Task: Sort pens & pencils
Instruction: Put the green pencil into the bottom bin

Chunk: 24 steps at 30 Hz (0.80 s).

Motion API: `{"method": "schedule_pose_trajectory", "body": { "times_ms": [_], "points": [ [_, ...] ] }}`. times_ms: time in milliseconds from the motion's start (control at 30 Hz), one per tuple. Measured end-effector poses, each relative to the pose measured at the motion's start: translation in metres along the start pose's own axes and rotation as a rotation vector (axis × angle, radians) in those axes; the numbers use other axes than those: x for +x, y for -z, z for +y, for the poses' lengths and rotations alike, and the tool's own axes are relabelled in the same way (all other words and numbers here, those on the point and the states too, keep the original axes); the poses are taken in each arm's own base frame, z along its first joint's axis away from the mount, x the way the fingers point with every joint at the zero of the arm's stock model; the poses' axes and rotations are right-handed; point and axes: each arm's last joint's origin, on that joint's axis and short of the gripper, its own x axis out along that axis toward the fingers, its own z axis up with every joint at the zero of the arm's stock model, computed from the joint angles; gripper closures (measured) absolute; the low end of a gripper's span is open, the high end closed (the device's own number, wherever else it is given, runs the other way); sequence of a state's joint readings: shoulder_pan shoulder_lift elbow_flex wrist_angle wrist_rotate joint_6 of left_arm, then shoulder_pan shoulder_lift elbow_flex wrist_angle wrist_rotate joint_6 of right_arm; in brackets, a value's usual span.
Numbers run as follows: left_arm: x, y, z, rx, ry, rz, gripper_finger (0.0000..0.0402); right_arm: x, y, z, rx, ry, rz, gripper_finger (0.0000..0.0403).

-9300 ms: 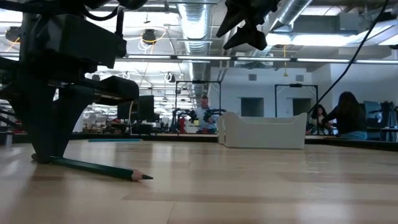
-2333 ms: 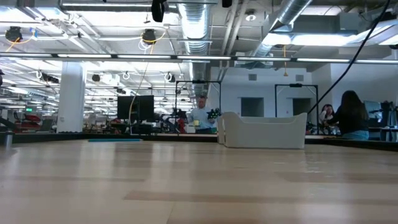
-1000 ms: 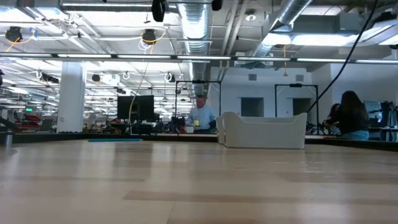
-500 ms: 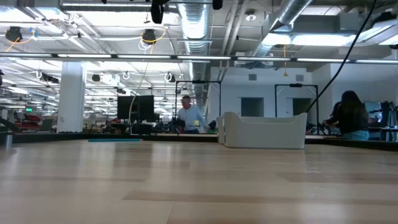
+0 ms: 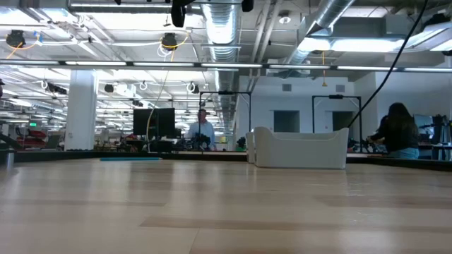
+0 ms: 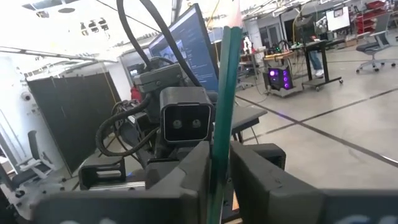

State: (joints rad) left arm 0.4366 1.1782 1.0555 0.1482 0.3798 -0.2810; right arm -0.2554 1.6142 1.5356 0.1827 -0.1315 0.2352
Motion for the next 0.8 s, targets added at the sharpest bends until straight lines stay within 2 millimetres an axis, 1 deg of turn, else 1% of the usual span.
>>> {"method": "schedule_pose_trajectory", "body": {
  "times_ms": [100, 167, 433, 733, 800],
  "points": [
    [0.0000, 0.0002, 0.0002, 0.001, -0.005, 0.001, 0.0391, -0.0001, 0.0003, 0.0001, 0.000, -0.004, 0.005, 0.0347],
    [0.0000, 0.0004, 0.0002, 0.004, -0.004, 0.002, 0.0391, -0.0002, 0.0004, 0.0000, -0.010, -0.002, 0.007, 0.0360],
    [0.0000, 0.0003, 0.0008, 0.007, -0.024, -0.002, 0.0389, -0.0004, 0.0011, -0.0001, -0.015, 0.000, 0.017, 0.0360],
    [0.0000, -0.0004, 0.0010, 0.011, -0.037, -0.013, 0.0367, -0.0005, 0.0023, -0.0005, -0.005, 0.004, 0.029, 0.0360],
    [-0.0001, -0.0013, 0.0000, 0.026, -0.007, -0.015, 0.0359, -0.0005, 0.0030, -0.0007, -0.003, 0.004, 0.036, 0.0360]
  ]
}}
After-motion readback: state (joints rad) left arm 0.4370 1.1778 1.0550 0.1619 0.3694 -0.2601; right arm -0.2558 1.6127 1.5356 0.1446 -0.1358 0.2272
